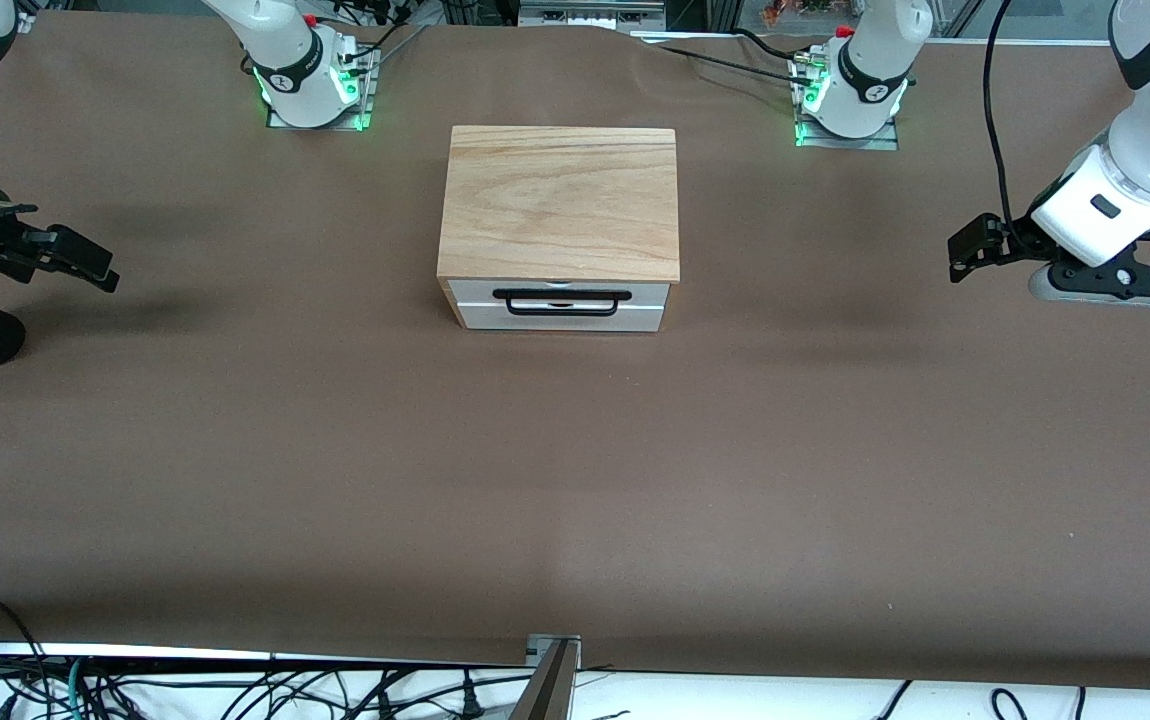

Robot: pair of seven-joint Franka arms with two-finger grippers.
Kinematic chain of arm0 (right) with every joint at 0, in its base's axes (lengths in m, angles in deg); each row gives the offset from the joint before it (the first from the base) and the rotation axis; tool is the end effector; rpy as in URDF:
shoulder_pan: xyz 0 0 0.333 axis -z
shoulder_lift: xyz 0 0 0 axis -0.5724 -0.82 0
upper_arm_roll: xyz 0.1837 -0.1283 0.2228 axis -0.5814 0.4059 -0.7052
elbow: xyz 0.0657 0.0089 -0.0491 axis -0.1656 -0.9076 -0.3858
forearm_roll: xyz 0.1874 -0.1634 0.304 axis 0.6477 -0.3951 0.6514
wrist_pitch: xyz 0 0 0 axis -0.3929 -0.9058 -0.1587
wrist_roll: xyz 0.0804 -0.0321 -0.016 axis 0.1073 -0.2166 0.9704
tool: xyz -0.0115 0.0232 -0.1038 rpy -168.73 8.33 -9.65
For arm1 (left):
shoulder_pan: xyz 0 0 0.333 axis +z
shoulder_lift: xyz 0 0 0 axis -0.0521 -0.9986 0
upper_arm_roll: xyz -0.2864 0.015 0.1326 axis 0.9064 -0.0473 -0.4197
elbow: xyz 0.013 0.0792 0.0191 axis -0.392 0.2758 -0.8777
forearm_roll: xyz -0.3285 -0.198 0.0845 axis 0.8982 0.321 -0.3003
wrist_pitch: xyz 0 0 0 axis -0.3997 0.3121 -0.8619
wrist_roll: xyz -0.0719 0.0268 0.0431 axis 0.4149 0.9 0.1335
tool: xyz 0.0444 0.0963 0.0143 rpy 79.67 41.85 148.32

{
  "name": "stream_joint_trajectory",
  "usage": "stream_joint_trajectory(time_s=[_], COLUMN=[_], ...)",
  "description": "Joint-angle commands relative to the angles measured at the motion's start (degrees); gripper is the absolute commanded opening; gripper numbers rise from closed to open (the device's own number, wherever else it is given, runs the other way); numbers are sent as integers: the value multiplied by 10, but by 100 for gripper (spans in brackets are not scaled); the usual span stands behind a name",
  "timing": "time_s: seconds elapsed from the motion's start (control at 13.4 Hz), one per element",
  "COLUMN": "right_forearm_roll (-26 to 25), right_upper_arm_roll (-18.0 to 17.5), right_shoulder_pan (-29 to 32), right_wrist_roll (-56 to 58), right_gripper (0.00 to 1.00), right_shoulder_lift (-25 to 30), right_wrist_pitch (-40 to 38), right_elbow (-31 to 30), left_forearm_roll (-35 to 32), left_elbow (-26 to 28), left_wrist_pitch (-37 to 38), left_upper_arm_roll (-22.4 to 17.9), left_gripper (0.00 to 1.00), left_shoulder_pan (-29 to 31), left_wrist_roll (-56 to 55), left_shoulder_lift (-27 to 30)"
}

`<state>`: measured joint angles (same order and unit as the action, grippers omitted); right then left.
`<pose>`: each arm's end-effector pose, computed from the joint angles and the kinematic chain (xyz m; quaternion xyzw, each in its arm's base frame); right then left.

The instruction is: Pull top drawer with both arms simultaneously

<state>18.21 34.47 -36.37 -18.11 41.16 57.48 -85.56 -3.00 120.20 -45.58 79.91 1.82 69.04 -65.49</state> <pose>0.5836 -0.0005 0.5893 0.9986 -0.0524 0.0095 0.0029 0.5593 -0.0561 0.5670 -0.9996 0.0269 0.0084 0.0063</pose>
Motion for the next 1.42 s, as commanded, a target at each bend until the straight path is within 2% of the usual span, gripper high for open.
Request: stream_joint_trajectory(time_s=[0.0,0.97,1.19,1.34], right_forearm_roll=[-8,-7,-7,-4], right_upper_arm_roll=[-6,-7,-8,-9], right_shoulder_pan=[8,8,5,5], right_wrist_roll=[0,1,-2,-2], right_gripper=[100,100,100,100], right_shoulder_lift=[-5,-5,-21,-33], right_wrist_pitch=[-8,-7,-5,-5], right_elbow=[14,14,14,13], left_forearm_roll=[10,10,12,46], left_elbow=[-5,-6,-8,-8], left_wrist_pitch=[14,14,14,12], left_upper_arm_roll=[-5,-5,-4,0], left_gripper=[100,100,100,100], left_shoulder_pan=[-4,-8,-10,-12], left_wrist_roll=[14,15,15,16], left_shoulder_lift=[7,5,-14,-28])
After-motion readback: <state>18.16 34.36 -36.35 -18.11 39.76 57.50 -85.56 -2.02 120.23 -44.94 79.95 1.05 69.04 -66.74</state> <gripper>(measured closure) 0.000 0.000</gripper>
